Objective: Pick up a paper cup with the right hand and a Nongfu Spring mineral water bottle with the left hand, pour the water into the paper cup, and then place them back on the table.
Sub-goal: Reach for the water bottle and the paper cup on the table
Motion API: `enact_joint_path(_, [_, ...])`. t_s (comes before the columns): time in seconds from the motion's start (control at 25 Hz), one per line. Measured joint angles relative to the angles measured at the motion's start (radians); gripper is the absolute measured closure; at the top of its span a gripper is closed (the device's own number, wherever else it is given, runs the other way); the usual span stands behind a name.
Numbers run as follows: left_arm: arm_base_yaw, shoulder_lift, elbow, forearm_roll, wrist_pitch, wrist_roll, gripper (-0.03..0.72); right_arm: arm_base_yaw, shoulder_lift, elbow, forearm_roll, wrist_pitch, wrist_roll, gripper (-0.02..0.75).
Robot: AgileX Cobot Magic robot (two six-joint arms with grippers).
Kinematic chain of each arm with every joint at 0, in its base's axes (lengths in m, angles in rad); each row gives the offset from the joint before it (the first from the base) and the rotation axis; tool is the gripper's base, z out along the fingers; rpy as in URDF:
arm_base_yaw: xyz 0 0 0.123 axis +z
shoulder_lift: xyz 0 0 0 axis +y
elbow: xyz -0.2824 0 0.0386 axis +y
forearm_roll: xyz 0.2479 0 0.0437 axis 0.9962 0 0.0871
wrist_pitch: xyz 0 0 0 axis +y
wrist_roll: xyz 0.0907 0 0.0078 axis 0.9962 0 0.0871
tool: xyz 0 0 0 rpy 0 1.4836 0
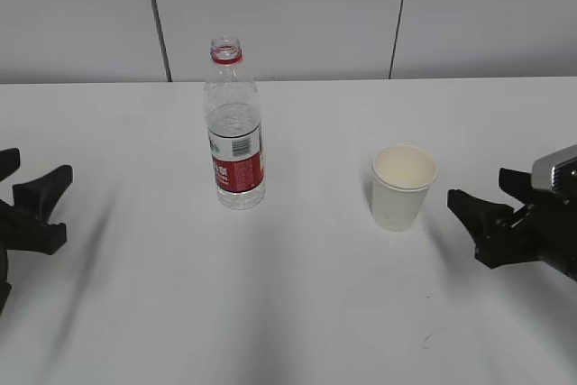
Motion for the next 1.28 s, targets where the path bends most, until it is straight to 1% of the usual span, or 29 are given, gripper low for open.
enact_joint_path(0.2, [0.000, 0.147, -0.013, 0.036, -0.012, 0.000, 0.273, 0.000, 0.074, -0.004, -0.041, -0.003, -0.002, 0.157])
enact_joint_path(0.32, [0.000, 0.203, -0.033, 0.066, -0.014, 0.000, 0.273, 0.000, 0.104, -0.004, -0.047, -0.003, -0.002, 0.157])
enact_joint_path(0.44, [0.000, 0.235, -0.053, 0.090, -0.014, 0.000, 0.273, 0.000, 0.122, -0.006, -0.049, -0.006, -0.002, 0.157])
enact_joint_path(0.68, [0.000, 0.269, -0.080, 0.096, -0.014, 0.000, 0.273, 0.000, 0.150, -0.033, -0.055, -0.007, -0.003, 0.157])
enact_joint_path(0.8, [0.000, 0.272, -0.081, 0.096, -0.015, 0.000, 0.273, 0.000, 0.182, -0.073, -0.094, -0.010, -0.003, 0.149])
enact_joint_path(0.96, [0.000, 0.272, -0.081, 0.097, -0.015, -0.001, 0.268, 0.000, 0.253, -0.138, -0.160, -0.012, -0.003, 0.111])
enact_joint_path(1.16, [0.000, 0.272, -0.081, 0.097, -0.015, -0.001, 0.210, 0.000, 0.331, -0.208, -0.184, -0.012, -0.003, 0.102])
enact_joint_path(1.28, [0.000, 0.272, -0.081, 0.095, -0.015, -0.001, 0.181, 0.000, 0.355, -0.247, -0.222, -0.012, -0.003, 0.101])
